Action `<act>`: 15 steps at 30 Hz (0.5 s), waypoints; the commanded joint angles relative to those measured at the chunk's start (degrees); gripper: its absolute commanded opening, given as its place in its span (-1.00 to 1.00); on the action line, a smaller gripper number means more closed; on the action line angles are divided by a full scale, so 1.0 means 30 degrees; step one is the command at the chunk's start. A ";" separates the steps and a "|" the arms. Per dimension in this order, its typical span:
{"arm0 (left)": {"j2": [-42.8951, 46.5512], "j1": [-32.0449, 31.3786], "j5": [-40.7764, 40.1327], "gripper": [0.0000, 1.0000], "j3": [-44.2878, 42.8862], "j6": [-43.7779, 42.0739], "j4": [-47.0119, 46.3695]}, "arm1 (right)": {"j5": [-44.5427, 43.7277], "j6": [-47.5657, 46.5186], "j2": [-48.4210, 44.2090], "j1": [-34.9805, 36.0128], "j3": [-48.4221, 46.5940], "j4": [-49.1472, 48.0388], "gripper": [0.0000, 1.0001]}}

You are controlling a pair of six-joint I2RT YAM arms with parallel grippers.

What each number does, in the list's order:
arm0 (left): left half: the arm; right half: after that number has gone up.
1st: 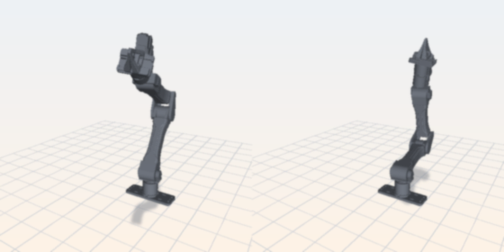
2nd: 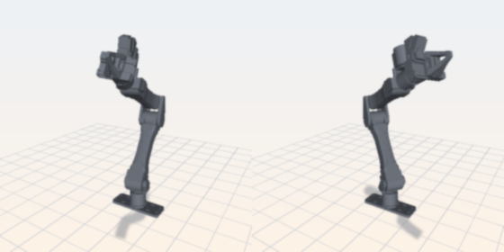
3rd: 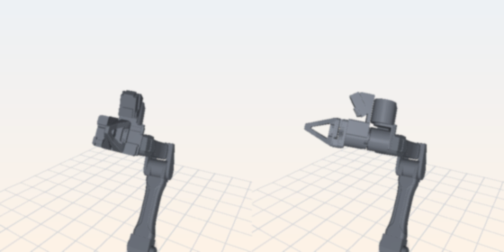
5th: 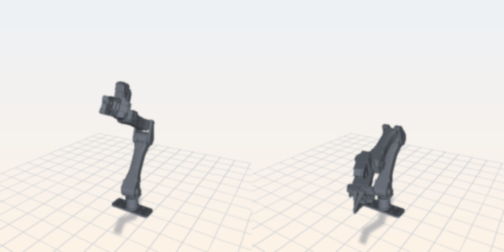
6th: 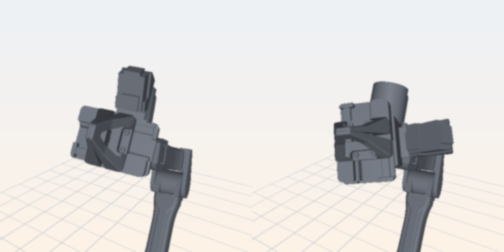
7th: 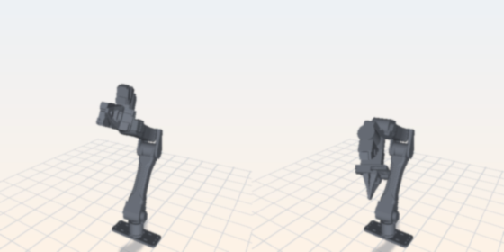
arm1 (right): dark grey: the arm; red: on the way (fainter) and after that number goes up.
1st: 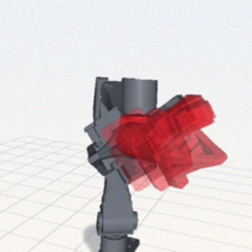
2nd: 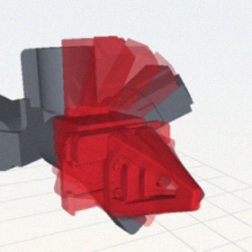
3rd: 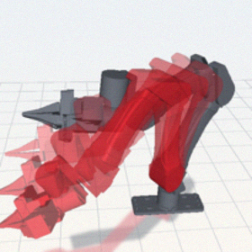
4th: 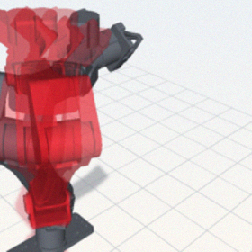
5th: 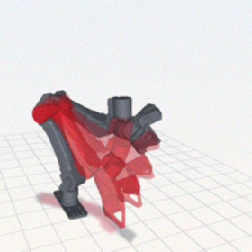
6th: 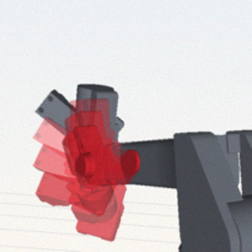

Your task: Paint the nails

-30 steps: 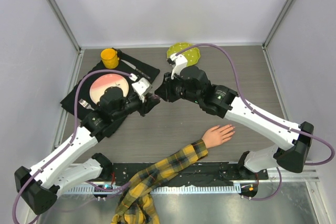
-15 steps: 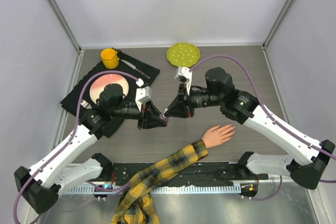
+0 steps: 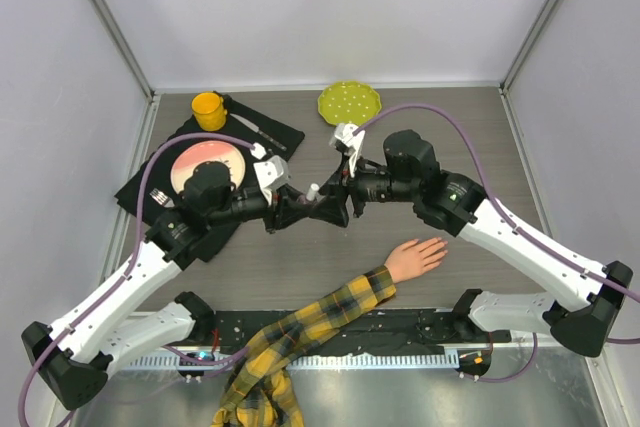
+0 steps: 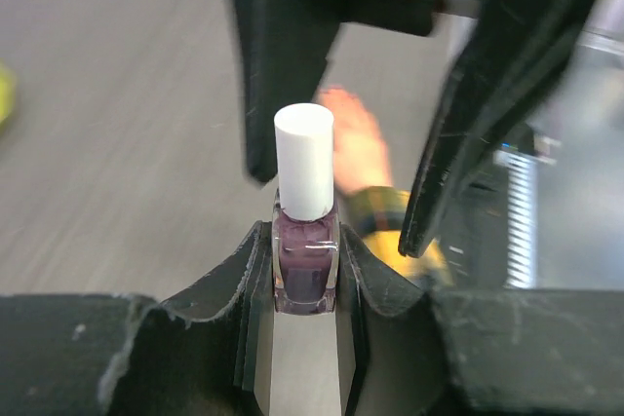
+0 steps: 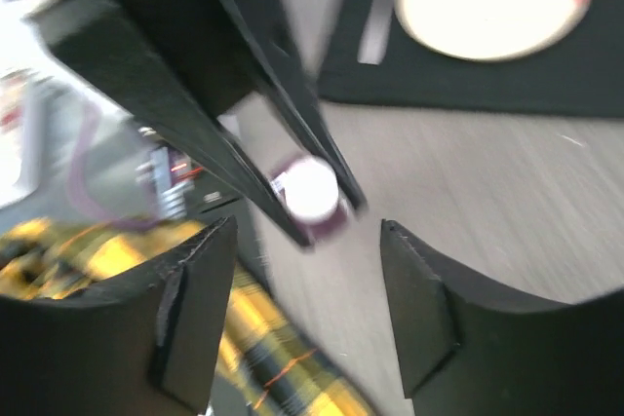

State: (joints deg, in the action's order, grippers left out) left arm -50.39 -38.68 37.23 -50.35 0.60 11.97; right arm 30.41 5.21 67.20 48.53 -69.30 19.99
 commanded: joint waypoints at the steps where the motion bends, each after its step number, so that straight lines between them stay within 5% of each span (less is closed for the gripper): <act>1: 0.0069 -0.0057 -0.6459 -1.00 -0.0327 -0.0902 -0.1235 | -0.6671 0.0985 -0.0310 0.0082 -0.0397 0.0279 0.40; 15: 0.0449 -0.0057 -0.8281 -1.00 0.1079 -0.0932 -0.2554 | -1.4032 0.5557 0.2119 0.2453 -0.3090 0.0661 0.29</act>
State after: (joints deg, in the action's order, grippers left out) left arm -49.87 -38.68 14.44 -46.98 -1.26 8.91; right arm -2.83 18.52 71.18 52.58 -74.35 22.79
